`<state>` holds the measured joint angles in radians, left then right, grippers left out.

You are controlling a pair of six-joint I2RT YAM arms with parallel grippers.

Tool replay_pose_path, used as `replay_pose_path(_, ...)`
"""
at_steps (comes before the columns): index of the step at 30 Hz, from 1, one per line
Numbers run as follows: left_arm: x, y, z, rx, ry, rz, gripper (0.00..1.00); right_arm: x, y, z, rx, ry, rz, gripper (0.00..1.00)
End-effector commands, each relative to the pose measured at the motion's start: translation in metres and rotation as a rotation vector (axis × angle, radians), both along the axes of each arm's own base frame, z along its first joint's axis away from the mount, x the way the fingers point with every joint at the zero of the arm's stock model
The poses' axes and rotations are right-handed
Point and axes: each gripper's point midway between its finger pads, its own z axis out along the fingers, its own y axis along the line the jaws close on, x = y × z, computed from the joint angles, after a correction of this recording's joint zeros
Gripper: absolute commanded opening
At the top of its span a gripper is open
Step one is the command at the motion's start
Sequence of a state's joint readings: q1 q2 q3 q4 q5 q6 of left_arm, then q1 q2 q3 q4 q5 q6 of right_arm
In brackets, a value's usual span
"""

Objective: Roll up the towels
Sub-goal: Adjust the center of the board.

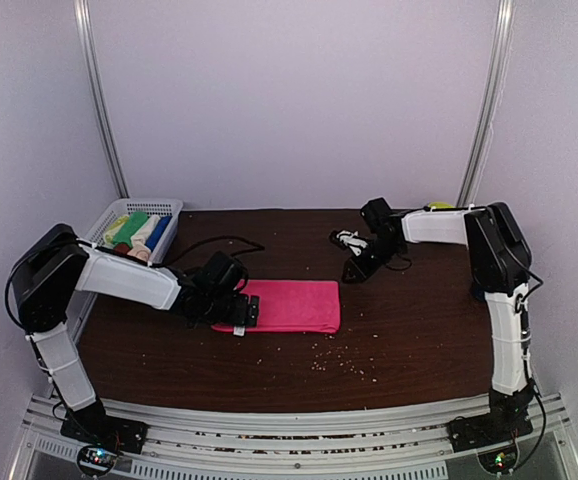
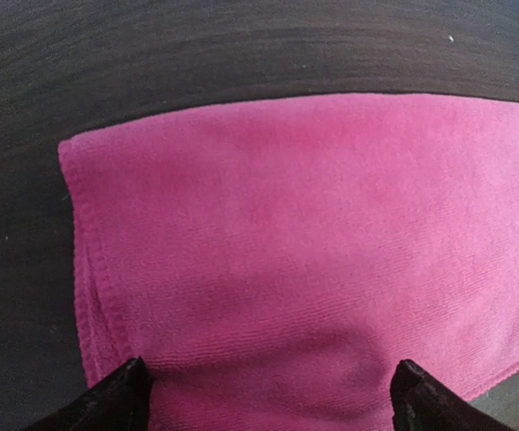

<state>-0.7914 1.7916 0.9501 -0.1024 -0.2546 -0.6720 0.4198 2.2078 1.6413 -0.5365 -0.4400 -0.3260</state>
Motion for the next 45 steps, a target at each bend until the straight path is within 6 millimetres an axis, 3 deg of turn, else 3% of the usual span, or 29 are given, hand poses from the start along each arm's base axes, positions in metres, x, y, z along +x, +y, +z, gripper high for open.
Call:
replay_pose_path(1, 0.01, 0.014, 0.009, 0.021, -0.046, 0.033, 0.98, 0.012, -0.005, 0.053, -0.014, -0.169, 0.026, 0.38)
replay_pose_path(4, 0.022, 0.022, 0.017, 0.021, -0.074, 0.049, 0.98, 0.001, 0.001, 0.067, -0.03, -0.218, 0.115, 0.46)
replay_pose_path(8, 0.037, 0.031, 0.032, -0.005, -0.117, 0.061, 0.98, -0.023, 0.003, 0.073, -0.081, -0.297, 0.242, 0.54)
replay_pose_path(14, 0.041, 0.037, 0.052, -0.026, -0.156, 0.081, 0.98, -0.066, 0.012, 0.055, -0.204, -0.387, 0.381, 0.59)
replay_pose_path(17, 0.037, 0.039, 0.054, -0.044, -0.157, 0.087, 0.98, -0.078, 0.019, 0.049, -0.257, -0.426, 0.411, 0.6)
replay_pose_path(27, 0.019, 0.049, 0.058, -0.096, -0.159, 0.097, 0.98, -0.086, 0.034, 0.038, -0.301, -0.449, 0.414, 0.6)
replay_pose_path(33, 0.014, 0.058, 0.06, -0.08, -0.17, 0.112, 0.98, -0.108, 0.043, 0.026, -0.339, -0.429, 0.496, 0.6)
replay_pose_path(45, 0.007, 0.062, 0.055, -0.087, -0.165, 0.111, 0.98, -0.131, 0.024, -0.014, -0.509, -0.381, 0.588, 0.6)
